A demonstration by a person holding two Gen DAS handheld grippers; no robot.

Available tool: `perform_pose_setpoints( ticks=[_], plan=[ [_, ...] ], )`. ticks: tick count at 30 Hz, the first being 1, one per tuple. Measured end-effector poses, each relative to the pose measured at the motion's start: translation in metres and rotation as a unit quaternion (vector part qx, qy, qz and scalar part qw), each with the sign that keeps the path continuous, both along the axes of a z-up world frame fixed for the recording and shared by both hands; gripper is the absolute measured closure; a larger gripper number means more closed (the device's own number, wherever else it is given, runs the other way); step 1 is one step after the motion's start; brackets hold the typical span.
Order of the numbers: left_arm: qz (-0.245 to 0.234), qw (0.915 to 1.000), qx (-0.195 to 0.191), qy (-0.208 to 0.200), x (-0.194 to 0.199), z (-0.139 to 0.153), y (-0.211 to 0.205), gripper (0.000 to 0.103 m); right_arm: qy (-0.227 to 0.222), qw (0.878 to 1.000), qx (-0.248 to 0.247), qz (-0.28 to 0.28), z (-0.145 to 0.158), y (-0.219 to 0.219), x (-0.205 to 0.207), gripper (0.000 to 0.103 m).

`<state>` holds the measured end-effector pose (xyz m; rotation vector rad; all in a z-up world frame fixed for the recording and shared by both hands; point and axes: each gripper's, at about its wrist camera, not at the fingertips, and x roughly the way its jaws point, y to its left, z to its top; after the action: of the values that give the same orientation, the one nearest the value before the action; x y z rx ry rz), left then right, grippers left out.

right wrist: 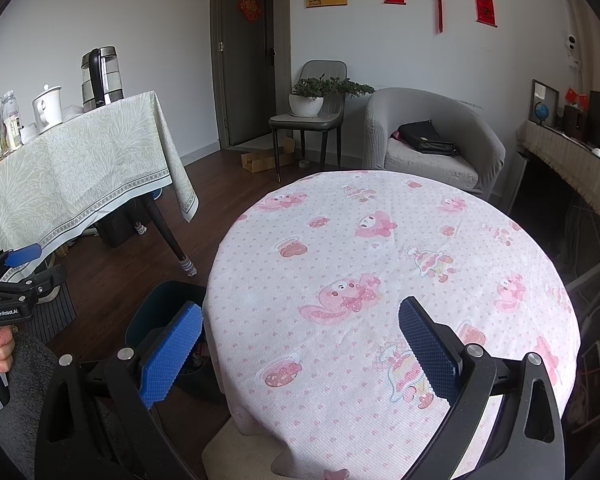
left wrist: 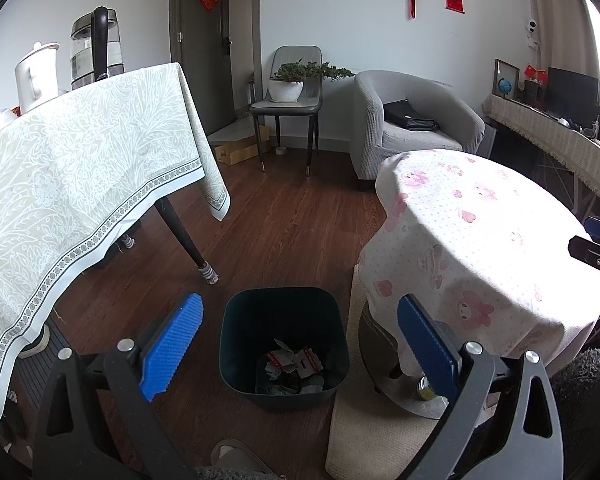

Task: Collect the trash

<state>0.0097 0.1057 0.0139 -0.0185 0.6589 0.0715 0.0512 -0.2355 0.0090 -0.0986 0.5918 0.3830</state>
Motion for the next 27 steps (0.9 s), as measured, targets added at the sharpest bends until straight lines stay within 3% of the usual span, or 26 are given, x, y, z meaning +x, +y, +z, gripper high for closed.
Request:
perform_pose_setpoints(
  ticks=[27],
  plan=[
    [0.001, 1.0000, -0.003, 0.008, 0.0015, -0.0037, 0.0016, 0.003, 0.001, 1.000, -0.001, 0.000, 0.0001, 0.0004, 0.0001, 0.003]
  ],
)
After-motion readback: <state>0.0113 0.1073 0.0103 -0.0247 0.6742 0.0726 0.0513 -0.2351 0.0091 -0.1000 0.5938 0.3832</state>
